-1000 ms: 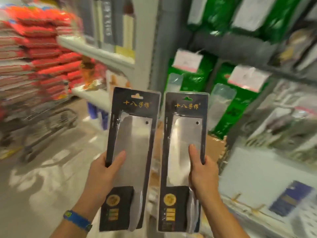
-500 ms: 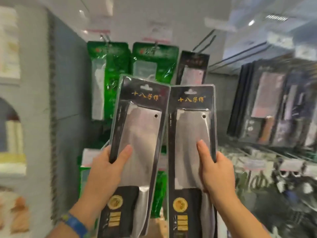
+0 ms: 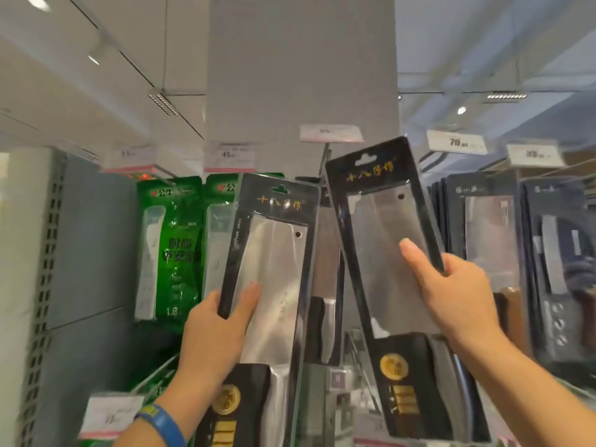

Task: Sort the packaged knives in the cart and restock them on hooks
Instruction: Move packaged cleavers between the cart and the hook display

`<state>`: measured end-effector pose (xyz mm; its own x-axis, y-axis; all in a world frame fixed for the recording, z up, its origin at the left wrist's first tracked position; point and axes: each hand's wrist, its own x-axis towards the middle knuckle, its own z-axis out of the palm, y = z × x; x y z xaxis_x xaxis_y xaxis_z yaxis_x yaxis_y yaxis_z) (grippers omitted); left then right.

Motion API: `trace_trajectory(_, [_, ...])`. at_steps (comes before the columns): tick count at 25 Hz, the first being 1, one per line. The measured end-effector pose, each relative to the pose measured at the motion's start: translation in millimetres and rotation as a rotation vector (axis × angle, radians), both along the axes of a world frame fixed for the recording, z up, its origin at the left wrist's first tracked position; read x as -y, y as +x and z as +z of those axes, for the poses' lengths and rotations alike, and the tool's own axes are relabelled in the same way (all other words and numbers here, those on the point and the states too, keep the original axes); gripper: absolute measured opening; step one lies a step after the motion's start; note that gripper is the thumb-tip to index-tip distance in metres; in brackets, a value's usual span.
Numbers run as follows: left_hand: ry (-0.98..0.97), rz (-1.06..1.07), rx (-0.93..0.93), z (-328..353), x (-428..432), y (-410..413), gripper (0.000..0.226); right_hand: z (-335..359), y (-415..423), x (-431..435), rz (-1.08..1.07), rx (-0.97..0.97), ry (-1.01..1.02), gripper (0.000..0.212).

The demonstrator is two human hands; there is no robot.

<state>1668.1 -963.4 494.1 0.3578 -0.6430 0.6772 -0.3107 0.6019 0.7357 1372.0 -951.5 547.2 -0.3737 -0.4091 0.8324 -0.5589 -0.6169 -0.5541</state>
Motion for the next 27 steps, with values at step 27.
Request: trace_trajectory(27, [-0.173,0.174,0.262,70.5,44.9,-34.2,0.057,54.5,-8.5,21.1,-0.008,0.035,-0.072,0.072])
